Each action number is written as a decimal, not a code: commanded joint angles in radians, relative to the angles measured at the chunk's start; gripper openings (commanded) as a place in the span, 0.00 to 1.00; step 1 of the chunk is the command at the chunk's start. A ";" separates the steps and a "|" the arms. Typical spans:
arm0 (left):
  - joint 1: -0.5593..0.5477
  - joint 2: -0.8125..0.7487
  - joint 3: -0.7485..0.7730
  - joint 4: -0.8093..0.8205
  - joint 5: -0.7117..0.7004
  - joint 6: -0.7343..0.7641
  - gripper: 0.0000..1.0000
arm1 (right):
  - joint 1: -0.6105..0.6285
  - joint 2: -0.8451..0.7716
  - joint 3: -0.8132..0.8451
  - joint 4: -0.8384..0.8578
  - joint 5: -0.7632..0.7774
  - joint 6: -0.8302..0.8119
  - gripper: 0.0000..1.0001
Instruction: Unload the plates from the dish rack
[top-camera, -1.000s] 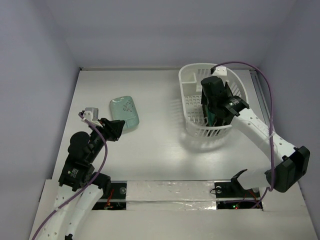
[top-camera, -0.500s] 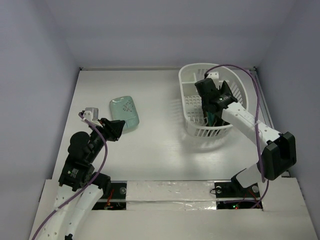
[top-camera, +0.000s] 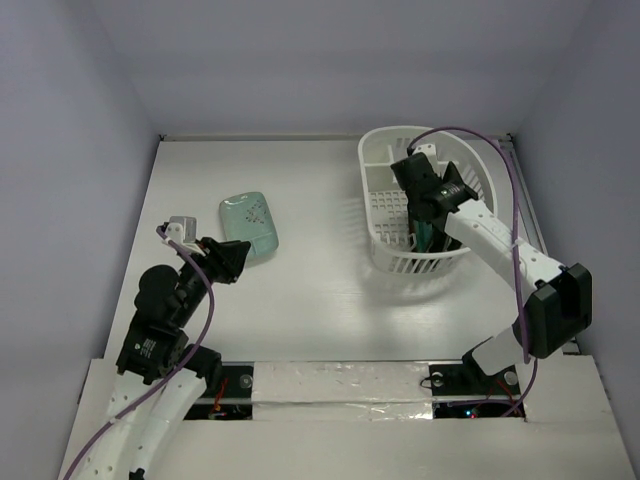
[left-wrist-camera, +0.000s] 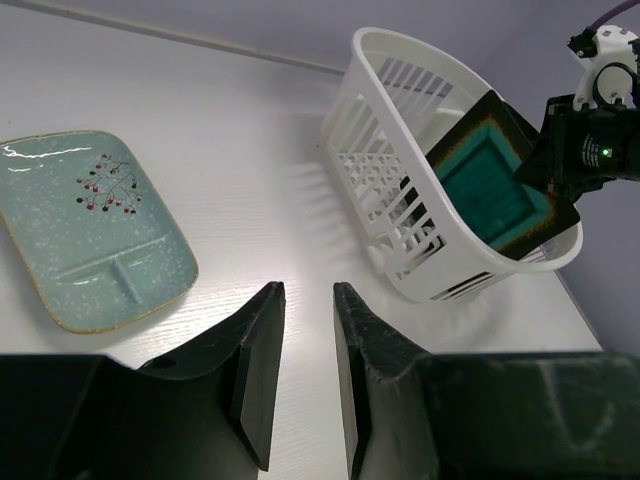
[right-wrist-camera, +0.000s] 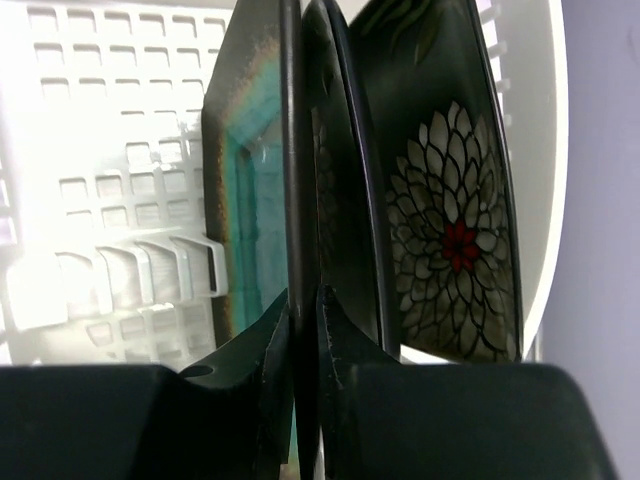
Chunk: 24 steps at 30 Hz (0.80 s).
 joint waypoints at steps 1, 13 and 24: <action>-0.007 -0.016 0.009 0.046 0.011 -0.004 0.23 | -0.001 -0.032 0.092 -0.001 0.053 -0.014 0.00; -0.007 -0.019 0.006 0.048 0.014 -0.002 0.24 | -0.001 -0.104 0.094 0.051 0.089 -0.098 0.00; -0.007 -0.017 0.006 0.046 0.014 -0.004 0.24 | 0.028 -0.127 0.188 0.062 0.155 -0.131 0.00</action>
